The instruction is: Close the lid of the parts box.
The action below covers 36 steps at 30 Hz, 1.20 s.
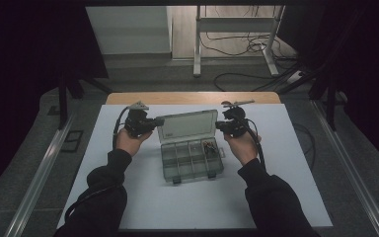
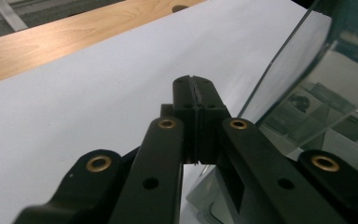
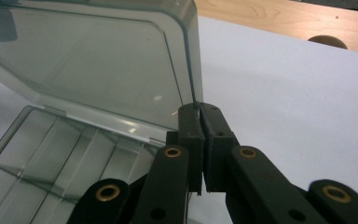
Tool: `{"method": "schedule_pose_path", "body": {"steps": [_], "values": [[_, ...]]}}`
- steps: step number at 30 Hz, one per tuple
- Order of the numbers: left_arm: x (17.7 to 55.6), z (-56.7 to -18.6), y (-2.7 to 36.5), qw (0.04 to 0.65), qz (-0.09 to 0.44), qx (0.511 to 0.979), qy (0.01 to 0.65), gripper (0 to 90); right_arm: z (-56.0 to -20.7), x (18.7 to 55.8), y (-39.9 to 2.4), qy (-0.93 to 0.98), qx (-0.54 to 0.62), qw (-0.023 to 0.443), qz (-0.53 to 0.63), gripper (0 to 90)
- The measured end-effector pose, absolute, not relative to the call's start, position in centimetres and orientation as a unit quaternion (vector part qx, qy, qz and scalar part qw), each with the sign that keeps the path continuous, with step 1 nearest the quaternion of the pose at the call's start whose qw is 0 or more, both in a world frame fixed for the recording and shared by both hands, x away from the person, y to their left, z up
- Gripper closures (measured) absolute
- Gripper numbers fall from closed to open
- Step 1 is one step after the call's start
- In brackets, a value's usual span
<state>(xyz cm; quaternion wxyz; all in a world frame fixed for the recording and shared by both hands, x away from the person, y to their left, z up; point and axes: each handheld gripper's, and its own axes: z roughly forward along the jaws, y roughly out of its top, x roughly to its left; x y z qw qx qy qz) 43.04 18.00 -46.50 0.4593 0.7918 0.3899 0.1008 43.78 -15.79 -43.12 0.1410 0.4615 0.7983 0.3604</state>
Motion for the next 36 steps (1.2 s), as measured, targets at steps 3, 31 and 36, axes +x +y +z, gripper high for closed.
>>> {"method": "schedule_pose_path", "body": {"steps": [3,31,36], "values": [[42.7,-46.2,18.1,0.46,0.098,0.792,0.39,88.4,-43.1,43.5,-16.0,0.8,0.461,0.135,0.36,87.5],[38.1,-45.7,18.3,0.463,0.081,0.793,0.388,88.1,-43.6,41.2,-17.7,0.826,0.426,0.103,0.355,88.2],[37.5,-45.7,18.0,0.455,0.082,0.8,0.383,87.6,-43.9,40.7,-18.1,0.83,0.419,0.096,0.355,89.2]]}}
